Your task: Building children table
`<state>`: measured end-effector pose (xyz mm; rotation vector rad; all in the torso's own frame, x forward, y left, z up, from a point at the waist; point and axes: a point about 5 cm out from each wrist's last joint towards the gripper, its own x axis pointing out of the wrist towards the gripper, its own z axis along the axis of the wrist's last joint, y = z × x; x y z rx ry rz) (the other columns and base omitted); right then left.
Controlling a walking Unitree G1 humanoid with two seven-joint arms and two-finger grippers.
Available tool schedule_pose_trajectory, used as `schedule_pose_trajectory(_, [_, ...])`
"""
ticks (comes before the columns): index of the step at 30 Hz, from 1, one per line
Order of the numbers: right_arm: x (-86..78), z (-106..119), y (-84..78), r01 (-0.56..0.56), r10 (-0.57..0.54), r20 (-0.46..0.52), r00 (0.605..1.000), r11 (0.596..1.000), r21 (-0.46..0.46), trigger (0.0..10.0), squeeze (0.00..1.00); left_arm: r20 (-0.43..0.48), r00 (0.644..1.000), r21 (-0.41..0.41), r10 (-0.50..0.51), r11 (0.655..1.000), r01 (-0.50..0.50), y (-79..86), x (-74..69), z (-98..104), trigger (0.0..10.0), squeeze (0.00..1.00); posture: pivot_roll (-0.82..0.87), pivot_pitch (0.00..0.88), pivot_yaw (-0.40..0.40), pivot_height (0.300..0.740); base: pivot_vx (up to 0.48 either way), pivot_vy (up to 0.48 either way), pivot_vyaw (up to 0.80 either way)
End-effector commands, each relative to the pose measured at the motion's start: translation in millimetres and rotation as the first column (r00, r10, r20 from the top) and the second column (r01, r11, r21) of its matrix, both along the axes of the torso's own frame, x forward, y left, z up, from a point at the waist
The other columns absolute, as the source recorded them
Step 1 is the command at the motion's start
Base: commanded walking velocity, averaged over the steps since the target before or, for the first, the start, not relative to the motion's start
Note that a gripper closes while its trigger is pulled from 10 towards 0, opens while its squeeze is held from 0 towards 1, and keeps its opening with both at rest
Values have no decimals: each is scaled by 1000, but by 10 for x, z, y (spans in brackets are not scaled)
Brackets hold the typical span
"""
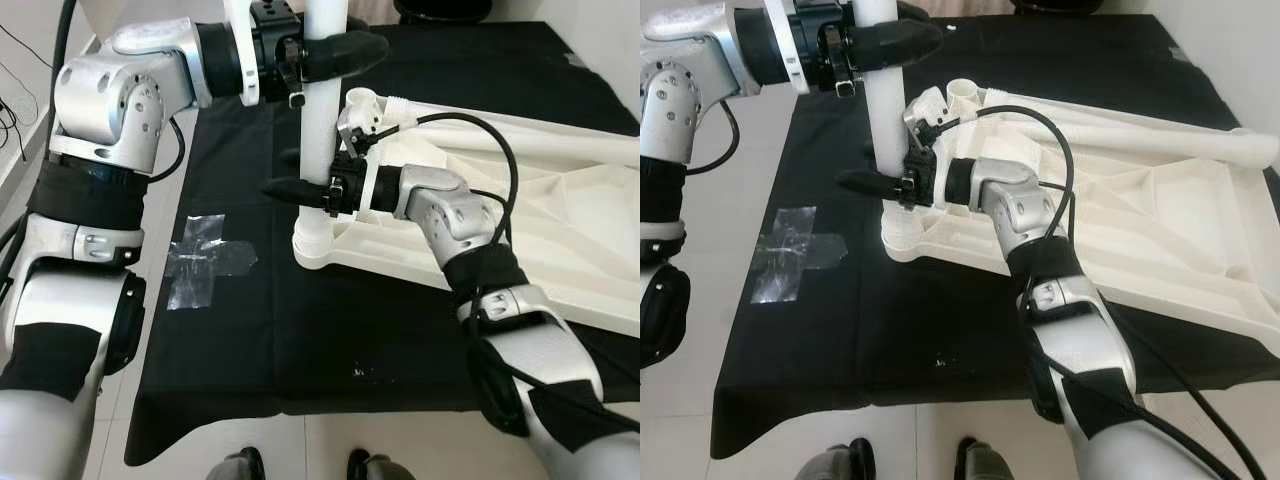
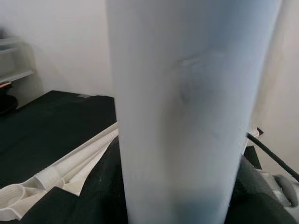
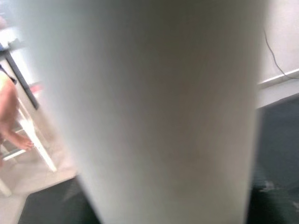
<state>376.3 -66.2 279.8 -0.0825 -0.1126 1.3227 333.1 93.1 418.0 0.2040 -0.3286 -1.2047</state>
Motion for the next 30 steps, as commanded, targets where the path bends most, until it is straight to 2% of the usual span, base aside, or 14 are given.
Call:
schedule_pose_trajectory(1, [-46,-32,192,-101,101,-31,994,995,-7,0,0,-31,999,69,-27,997,30,-151,5,-116,0,0,55,230,3,740,0,0,0])
schedule_pose_trajectory(9, [-22,-49,207,-123,123,-33,992,992,-1,0,0,-13,1000,84,-23,996,24,-156,6,-122,0,0,55,233,8,740,0,0,0])
schedule_pose_trajectory(10, [-20,-51,207,-125,125,-32,992,992,1,0,0,13,1000,88,-7,996,6,-150,13,-118,2627,0,52,235,9,740,0,0,0])
schedule_pose_trajectory(11, [-17,-53,206,-128,128,-31,991,992,3,0,0,13,1000,88,-5,996,4,-150,16,-122,10000,0,52,235,9,740,0,0,0])
schedule_pose_trajectory(12, [-17,-53,206,-128,128,-31,991,992,3,0,0,13,1000,88,-5,996,4,-150,16,-122,10000,0,52,235,9,740,0,0,0])
schedule_pose_trajectory(13, [-16,-56,206,-128,128,-29,991,992,4,0,0,13,1000,87,-5,996,4,-149,18,-123,10000,882,52,236,11,740,0,0,0])
schedule_pose_trajectory(14, [-16,-56,206,-128,128,-29,991,992,4,0,0,13,1000,87,-5,996,4,-149,18,-123,10000,882,52,236,11,740,0,0,0])
schedule_pose_trajectory(15, [-18,-61,201,-130,130,-22,991,992,6,0,0,15,1000,90,-12,996,11,-153,8,-123,10000,1000,51,236,11,740,0,0,0])
schedule_pose_trajectory(20, [-24,-86,158,-100,100,23,995,995,-6,0,0,20,1000,92,-3,996,1,-162,7,-102,10000,1000,52,238,12,740,0,0,0])
schedule_pose_trajectory(21, [-15,-100,141,-21,22,69,997,1000,-21,0,0,15,1000,95,-12,995,10,-158,-5,-99,10000,0,43,240,1,740,0,0,0])
schedule_pose_trajectory(22, [-15,-100,141,-21,22,69,997,1000,-21,0,0,15,1000,95,-12,995,10,-158,-5,-99,10000,0,43,240,1,740,0,0,0])
schedule_pose_trajectory(25, [-62,-165,163,151,-152,154,976,988,14,0,0,3,1000,94,-24,995,23,-156,-25,-86,10000,0,49,244,-12,740,0,0,0])
schedule_pose_trajectory(28, [-340,-359,262,273,-283,243,928,959,75,0,0,-1,1000,84,-25,996,25,-154,-32,-66,10000,0,57,251,-9,740,0,0,0])
schedule_pose_trajectory(30, [-421,-386,300,283,-303,230,925,952,115,0,0,-1,1000,85,-24,996,24,-150,-31,-67,10000,0,53,253,-7,740,0,0,0])
